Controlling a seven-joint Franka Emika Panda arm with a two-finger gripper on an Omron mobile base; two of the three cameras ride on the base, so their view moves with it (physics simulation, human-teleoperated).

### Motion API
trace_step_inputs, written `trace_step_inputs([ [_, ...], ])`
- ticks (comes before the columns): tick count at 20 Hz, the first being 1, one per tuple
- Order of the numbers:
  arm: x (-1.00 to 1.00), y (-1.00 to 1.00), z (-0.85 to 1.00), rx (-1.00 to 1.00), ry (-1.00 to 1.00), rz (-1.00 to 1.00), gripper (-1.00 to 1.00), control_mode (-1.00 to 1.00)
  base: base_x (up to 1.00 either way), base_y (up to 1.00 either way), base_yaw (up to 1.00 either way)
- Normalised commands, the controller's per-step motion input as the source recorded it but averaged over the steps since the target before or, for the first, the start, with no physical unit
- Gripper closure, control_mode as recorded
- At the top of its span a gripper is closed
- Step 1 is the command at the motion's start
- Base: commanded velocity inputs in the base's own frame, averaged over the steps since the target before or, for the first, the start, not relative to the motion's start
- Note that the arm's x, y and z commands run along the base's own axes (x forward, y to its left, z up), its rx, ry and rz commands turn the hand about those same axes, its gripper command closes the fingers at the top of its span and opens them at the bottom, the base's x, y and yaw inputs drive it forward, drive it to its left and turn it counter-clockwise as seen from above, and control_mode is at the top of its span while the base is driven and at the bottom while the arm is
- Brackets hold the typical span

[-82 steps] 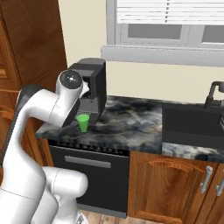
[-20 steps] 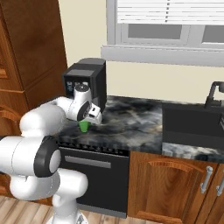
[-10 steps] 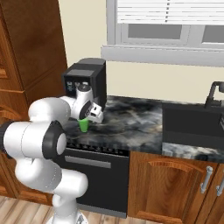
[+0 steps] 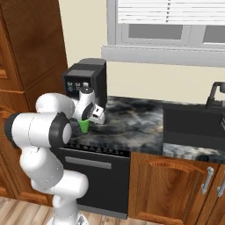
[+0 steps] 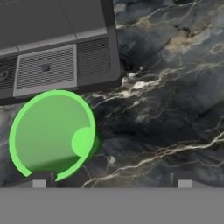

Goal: Place the pitcher and cup on the dining counter for serving.

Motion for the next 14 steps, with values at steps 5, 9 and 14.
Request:
trace_step_inputs([
  [5, 0.27, 0.05, -0.14, 0.00, 0.00, -0.02, -1.00, -1.00, 0.00, 0.00, 0.00],
  [9, 0.29, 0.11, -0.09, 0.00, 0.00, -0.02, -1.00, -1.00, 0.00, 0.00, 0.00],
  [14, 0.27, 0.14, -0.08, 0.00, 0.00, -0.03, -1.00, -1.00, 0.00, 0.00, 0.00],
])
